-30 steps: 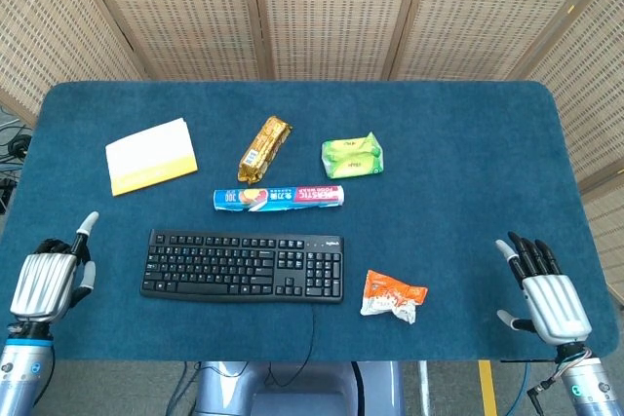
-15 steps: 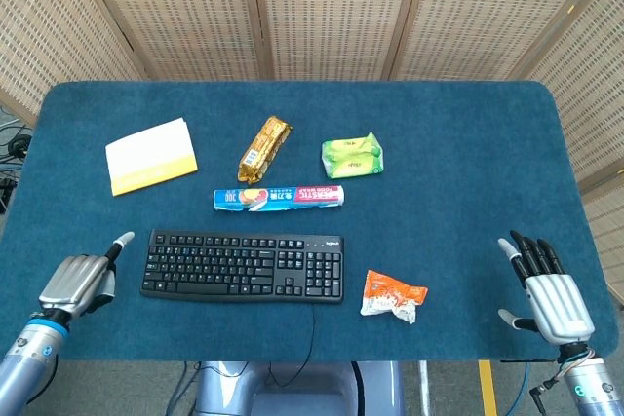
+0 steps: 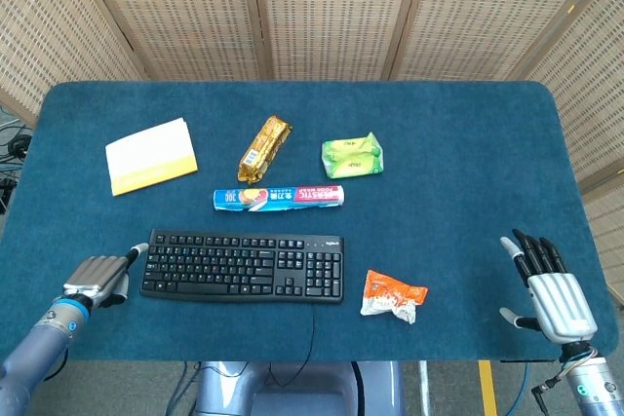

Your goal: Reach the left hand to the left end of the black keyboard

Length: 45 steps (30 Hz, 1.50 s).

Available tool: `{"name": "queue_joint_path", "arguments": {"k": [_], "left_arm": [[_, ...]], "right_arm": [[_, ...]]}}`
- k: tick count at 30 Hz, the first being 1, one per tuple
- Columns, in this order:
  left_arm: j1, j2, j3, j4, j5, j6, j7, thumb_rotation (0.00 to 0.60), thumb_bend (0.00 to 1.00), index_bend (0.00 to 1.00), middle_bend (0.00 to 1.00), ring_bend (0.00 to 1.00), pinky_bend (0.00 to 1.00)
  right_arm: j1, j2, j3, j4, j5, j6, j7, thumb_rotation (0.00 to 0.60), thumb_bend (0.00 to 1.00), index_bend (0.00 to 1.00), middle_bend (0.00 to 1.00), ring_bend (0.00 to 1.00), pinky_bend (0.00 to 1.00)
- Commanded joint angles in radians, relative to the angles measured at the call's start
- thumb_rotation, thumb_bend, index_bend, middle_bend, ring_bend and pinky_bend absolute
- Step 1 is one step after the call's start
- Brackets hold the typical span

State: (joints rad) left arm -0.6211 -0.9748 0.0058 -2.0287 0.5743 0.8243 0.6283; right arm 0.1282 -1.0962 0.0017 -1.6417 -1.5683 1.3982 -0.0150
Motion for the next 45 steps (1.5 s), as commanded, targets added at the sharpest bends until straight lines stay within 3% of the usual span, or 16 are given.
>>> {"name": "queue_joint_path", "arguments": {"k": [1,16,45], "left_arm": [[-0.061,-0.035,0.027,0.018,-0.076,-0.005,0.035,0.6,0.88,0.0,0.66,0.64,0.39],[-0.176,-0.118,0.084,0.054,-0.203,0.025,0.039,0.6,0.88,0.0,0.66,0.64,0.39],[-0.256,-0.159,0.15,0.075,-0.228,0.039,-0.007,0.6,0.89,0.0,0.66,0.64,0.39]], "right_arm": [[0.0,0.0,0.0,0.0,-0.001,0.001,0.001,0.6,0.05,0.0,0.0,0.0,0.0],[-0.002,0.006,0.003,0.001,0.001,0.008,0.016,0.6,0.05,0.0,0.0,0.0,0.0],[-0.003,0.009,0.004,0.001,-0.003,0.011,0.022,0.6,0.05,0.0,0.0,0.0,0.0]]}}
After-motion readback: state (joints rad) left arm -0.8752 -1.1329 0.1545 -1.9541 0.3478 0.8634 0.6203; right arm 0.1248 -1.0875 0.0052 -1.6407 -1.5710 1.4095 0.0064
